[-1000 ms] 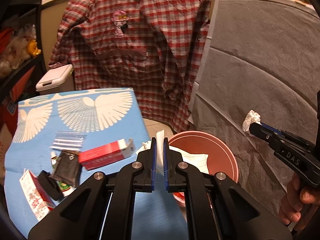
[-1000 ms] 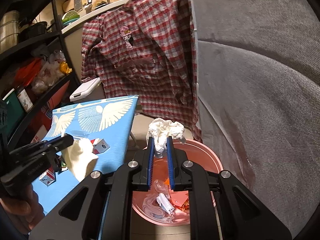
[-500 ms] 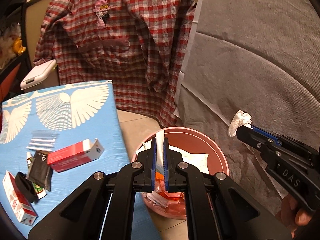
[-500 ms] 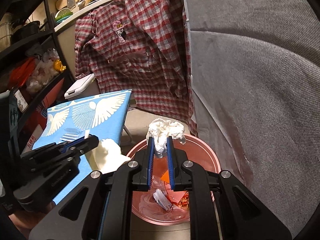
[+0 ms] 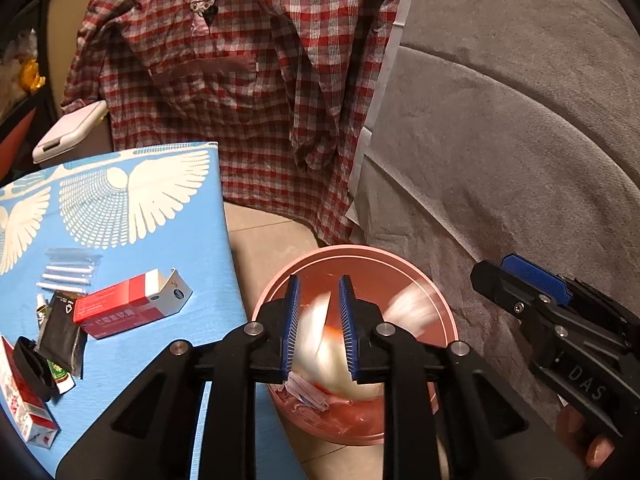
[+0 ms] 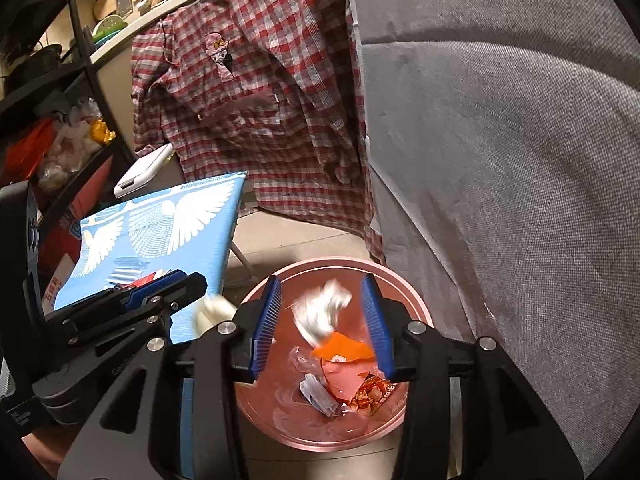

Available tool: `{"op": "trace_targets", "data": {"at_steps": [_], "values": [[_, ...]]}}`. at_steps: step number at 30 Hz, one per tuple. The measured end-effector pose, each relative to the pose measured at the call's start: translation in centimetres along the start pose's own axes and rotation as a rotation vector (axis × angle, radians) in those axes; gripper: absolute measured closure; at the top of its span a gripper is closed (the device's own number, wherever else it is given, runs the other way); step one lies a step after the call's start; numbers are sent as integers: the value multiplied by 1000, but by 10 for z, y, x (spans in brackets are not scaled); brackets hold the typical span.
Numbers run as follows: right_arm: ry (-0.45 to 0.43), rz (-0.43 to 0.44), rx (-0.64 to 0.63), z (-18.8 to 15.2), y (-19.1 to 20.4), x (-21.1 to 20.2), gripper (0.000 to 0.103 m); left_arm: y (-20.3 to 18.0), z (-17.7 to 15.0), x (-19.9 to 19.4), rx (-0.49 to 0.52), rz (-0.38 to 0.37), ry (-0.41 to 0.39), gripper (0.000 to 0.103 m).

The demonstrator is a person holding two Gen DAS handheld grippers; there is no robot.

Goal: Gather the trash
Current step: 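Open both tools over the pink bucket to drop the tissue and paper, then move both open tools back over the trash on the ironing board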

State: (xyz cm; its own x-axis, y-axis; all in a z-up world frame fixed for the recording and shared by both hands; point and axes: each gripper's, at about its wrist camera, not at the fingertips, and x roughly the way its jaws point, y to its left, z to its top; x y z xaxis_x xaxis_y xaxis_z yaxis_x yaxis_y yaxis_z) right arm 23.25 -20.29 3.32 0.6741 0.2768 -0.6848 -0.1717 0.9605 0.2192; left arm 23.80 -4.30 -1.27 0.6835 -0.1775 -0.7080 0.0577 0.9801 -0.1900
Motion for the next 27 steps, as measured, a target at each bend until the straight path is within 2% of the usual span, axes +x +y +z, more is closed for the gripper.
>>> {"op": "trace_targets", "data": {"at_steps": [6,13,18,27], "values": [[-20,-4,-3,1,3,-3,60,0,-2,-7,16,-3,-6,83],[-73,5,-10,2,9,-13,60,12,-3,-32,48,26,-41,83],[-102,20,-40,-2,23,-20,60,38,-4,-59,50,46,-71,83],[-120,71,-57,-5,52,-30,60,115,-15,-100,9,112,-87,83]]}}
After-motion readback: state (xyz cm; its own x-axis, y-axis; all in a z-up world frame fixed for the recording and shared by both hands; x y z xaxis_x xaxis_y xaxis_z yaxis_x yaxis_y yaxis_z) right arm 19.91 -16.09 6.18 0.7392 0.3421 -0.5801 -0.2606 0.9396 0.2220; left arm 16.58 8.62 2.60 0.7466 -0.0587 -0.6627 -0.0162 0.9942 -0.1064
